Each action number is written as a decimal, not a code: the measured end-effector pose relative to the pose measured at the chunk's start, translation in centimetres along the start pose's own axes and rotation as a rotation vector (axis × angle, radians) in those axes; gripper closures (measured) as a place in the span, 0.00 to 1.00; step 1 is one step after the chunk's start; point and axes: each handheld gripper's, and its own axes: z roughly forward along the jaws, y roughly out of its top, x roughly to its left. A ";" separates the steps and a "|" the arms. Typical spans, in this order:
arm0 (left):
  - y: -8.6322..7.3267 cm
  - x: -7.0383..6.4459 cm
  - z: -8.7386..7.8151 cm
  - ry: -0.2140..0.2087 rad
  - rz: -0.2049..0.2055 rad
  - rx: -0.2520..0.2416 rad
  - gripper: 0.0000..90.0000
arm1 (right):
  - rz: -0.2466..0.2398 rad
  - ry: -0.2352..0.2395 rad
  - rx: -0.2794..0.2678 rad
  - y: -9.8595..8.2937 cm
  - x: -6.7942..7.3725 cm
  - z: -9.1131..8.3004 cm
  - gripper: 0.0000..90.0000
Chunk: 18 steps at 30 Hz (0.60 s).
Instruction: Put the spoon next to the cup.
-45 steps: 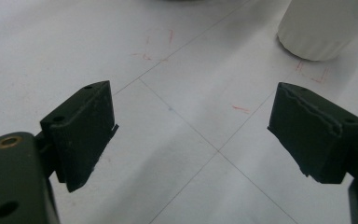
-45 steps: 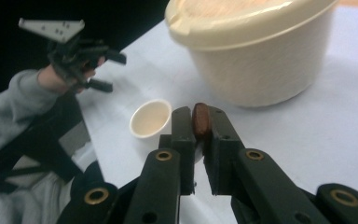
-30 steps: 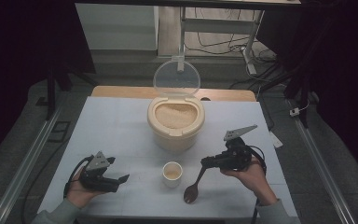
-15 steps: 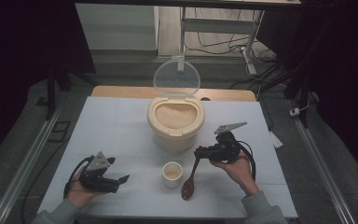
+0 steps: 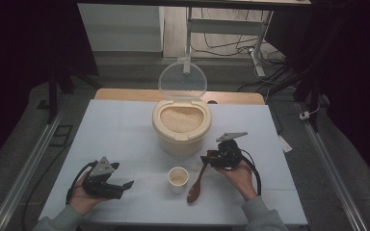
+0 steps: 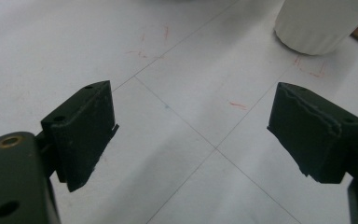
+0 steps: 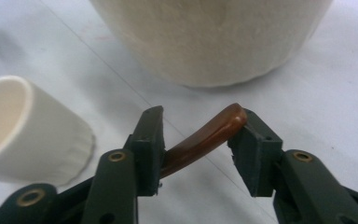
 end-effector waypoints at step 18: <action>0.0 -0.2 0.1 -0.001 0.010 0.007 0.16 | -0.014 -0.155 0.086 -0.5 0.5 2.0 0.42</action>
